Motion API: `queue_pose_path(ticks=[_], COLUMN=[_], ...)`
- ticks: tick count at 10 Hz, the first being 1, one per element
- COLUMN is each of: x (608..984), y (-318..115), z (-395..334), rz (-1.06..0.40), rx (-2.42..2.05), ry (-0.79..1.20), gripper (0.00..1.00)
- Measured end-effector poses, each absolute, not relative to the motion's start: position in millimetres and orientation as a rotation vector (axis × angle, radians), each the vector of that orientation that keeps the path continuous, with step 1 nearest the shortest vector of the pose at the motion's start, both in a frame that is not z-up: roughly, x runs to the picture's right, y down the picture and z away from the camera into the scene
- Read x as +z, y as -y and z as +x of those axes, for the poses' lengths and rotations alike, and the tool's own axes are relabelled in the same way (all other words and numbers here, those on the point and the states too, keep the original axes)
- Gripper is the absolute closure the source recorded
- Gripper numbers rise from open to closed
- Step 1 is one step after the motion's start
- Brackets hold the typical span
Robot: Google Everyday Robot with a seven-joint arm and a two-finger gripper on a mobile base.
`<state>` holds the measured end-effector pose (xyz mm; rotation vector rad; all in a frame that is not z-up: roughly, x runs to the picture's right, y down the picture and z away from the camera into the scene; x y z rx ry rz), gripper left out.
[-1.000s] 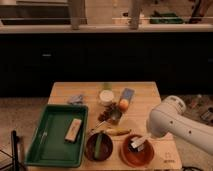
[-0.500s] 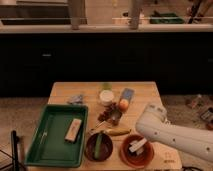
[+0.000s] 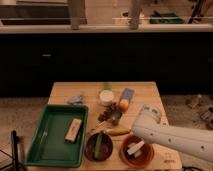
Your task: Wipe red bowl with brush
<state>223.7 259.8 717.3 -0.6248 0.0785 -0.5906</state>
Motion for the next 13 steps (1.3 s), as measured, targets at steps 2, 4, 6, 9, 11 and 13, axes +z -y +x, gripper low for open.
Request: queue_pose_path(ticks=[2,4,6,9,11,13], x=[715,714,714,721,728,734], y=[-267,-273,-275,-269,-259,-246], z=[226,238,259,278,283,276], rz=[-0.648,-0.672,-0.69,-0.695,-0.685,-0.663], rx=[-0.589,-0.575,-0.547,-0.506,-0.49,-0.497], ry=[-0.06,-0.064,-0.084,-0.107,-0.106,-0.083], gripper=[1.0,1.0,1.0,1.0,1.0,1.0])
